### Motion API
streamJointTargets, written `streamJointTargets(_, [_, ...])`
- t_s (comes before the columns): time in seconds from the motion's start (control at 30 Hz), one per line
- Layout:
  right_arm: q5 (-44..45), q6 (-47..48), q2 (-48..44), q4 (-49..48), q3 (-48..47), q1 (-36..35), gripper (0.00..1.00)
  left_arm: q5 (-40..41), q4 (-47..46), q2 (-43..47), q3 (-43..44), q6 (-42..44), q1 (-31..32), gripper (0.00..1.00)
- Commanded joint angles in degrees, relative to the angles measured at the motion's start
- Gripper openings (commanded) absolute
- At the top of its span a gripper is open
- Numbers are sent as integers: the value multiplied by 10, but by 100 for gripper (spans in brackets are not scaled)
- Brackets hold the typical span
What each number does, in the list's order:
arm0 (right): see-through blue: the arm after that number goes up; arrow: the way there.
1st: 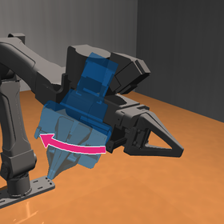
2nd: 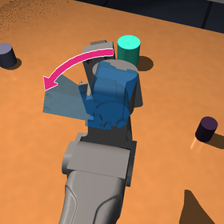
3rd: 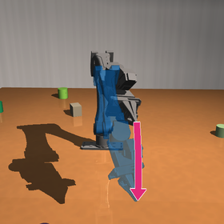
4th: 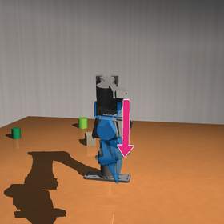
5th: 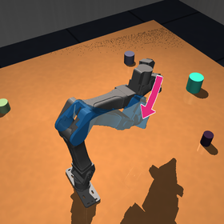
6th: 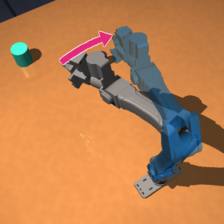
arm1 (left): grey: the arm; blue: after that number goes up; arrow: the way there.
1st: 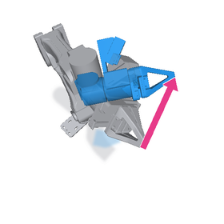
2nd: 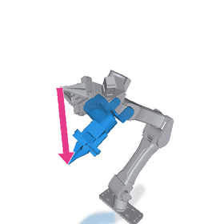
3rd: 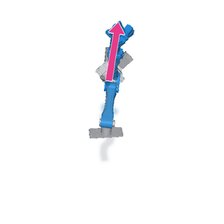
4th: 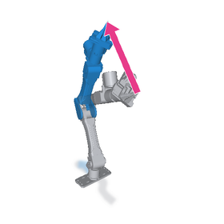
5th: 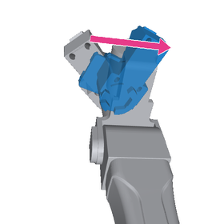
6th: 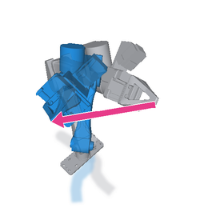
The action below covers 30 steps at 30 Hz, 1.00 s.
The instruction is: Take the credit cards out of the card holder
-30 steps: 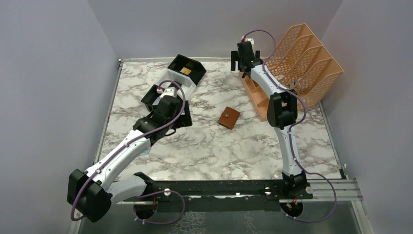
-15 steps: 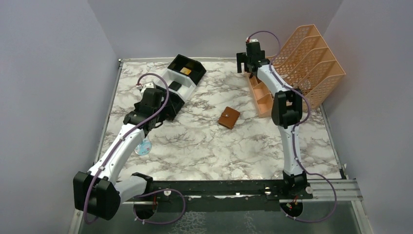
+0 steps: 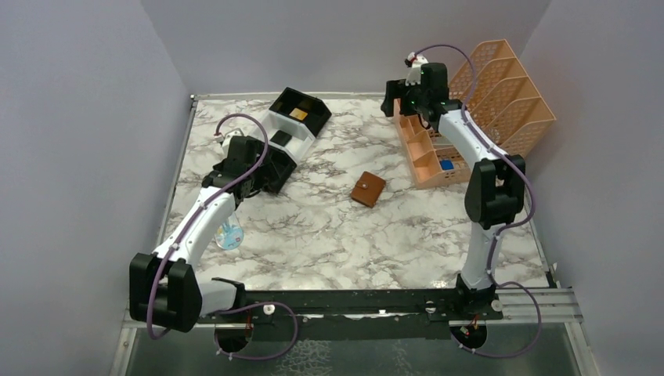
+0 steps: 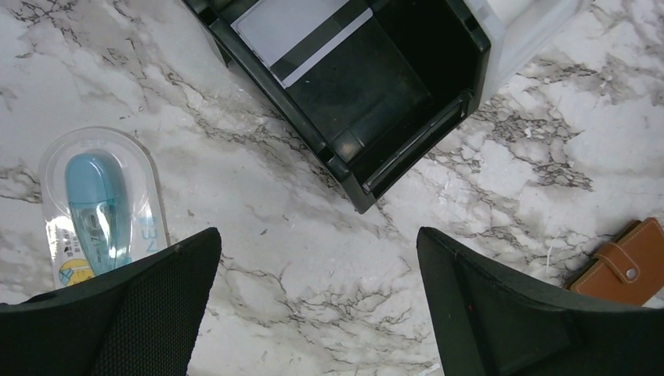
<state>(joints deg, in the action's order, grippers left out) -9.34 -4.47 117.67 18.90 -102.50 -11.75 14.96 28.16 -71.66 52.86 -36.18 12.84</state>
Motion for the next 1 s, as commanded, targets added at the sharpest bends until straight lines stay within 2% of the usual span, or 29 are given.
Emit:
streamJointTargets(0.0, [-109, -18, -39, -82, 61, -49, 88, -16, -30, 32, -8, -8, -3, 99])
streamJointTargets(0.17, [-70, -60, -2, -2, 58, -96, 80, -59, -35, 61, -29, 1, -3, 99])
streamJointTargets(0.27, [-66, -87, 9, 13, 93, -109, 72, -75, -35, 84, -46, 3, -3, 99])
streamJointTargets(0.47, [-7, -87, 5, 32, 163, -128, 66, -94, -34, 125, -67, 5, -3, 99])
streamJointTargets(0.73, [51, -87, -55, 27, 309, -167, 62, -102, -24, 145, -79, 19, -3, 99])
streamJointTargets(0.97, [92, -170, -201, 24, 509, -303, 61, -87, 3, 164, -73, 60, -3, 99])
